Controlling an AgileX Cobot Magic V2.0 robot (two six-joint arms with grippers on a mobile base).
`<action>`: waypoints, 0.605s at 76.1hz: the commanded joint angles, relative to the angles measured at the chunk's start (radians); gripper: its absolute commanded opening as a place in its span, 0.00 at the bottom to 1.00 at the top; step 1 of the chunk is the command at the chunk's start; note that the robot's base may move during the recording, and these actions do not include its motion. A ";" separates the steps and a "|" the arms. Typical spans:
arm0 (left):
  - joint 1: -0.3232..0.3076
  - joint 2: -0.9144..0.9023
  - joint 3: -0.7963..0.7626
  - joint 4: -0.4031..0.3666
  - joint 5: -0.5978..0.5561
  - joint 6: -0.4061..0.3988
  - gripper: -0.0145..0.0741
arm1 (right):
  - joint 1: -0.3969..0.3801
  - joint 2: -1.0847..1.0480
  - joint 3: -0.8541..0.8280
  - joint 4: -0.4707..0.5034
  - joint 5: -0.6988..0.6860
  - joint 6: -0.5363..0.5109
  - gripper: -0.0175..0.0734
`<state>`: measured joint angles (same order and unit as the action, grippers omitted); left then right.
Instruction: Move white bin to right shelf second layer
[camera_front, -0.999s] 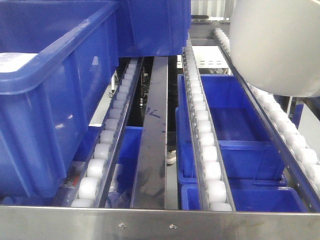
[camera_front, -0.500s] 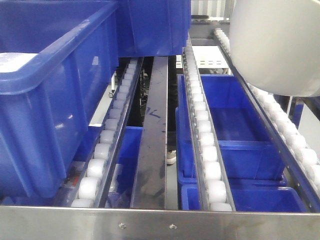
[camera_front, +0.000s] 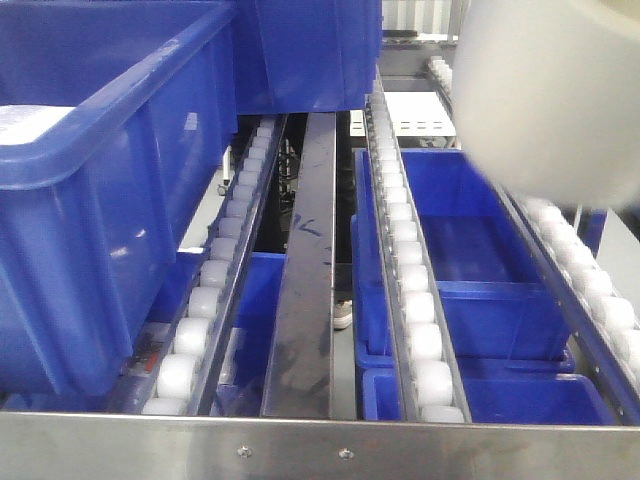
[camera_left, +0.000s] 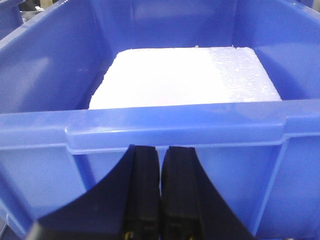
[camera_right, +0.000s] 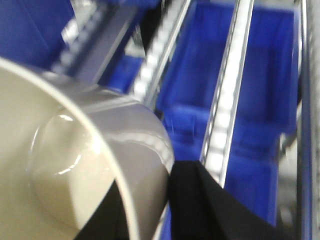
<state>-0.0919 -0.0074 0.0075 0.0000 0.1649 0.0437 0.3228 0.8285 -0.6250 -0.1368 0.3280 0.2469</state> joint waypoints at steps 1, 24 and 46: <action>-0.006 -0.014 0.037 0.000 -0.087 -0.005 0.26 | -0.008 0.055 -0.056 -0.013 -0.028 -0.001 0.25; -0.006 -0.014 0.037 0.000 -0.087 -0.005 0.26 | -0.107 0.213 -0.092 0.015 0.026 0.000 0.25; -0.006 -0.014 0.037 0.000 -0.087 -0.005 0.26 | -0.108 0.269 -0.091 0.039 0.028 0.000 0.25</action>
<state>-0.0919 -0.0074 0.0075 0.0000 0.1649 0.0437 0.2206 1.1039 -0.6751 -0.1016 0.4264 0.2469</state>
